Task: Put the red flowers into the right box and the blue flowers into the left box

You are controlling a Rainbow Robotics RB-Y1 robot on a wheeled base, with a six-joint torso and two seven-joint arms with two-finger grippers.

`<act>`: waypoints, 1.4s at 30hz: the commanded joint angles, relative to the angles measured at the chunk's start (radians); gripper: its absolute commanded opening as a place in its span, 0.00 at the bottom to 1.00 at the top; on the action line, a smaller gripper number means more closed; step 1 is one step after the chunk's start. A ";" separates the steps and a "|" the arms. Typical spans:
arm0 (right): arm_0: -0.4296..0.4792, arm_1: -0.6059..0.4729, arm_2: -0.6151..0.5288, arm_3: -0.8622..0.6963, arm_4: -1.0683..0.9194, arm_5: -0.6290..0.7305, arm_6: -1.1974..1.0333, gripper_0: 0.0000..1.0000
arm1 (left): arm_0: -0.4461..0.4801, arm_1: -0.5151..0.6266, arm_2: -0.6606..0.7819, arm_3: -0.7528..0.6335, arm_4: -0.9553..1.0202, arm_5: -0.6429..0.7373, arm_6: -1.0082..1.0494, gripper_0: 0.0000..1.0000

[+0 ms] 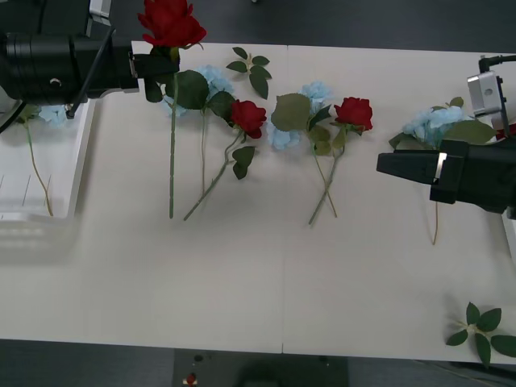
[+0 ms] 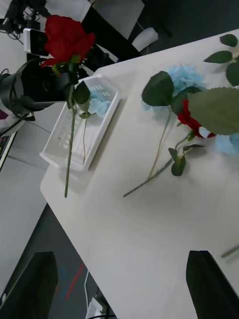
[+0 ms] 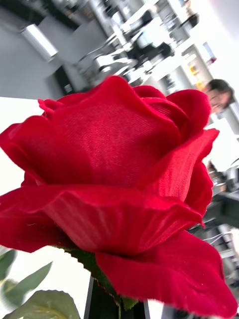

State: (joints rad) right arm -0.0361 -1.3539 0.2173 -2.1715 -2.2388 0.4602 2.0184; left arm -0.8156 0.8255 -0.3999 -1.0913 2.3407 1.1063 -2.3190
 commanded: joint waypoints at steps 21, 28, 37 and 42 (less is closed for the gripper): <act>-0.691 0.131 0.734 0.151 0.022 -0.342 0.022 0.75 | 0.026 -0.282 0.067 -0.013 0.068 -0.118 -0.364 0.00; -0.772 0.231 0.792 0.288 0.034 -0.344 0.020 0.75 | 0.026 -0.344 0.067 -0.015 0.040 -0.146 -0.384 0.00; -0.840 0.366 0.840 0.457 0.039 -0.308 0.026 0.76 | 0.027 -0.387 0.033 -0.015 0.042 -0.194 -0.386 0.00; -0.884 0.426 0.863 0.524 0.034 -0.307 0.019 0.76 | 0.027 -0.407 0.033 -0.015 0.040 -0.210 -0.386 0.00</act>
State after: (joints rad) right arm -0.8692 -0.9460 1.0780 -1.6600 -2.2019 0.1552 2.0185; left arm -0.7859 0.4359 -0.3829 -1.0902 2.3805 0.9139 -2.6710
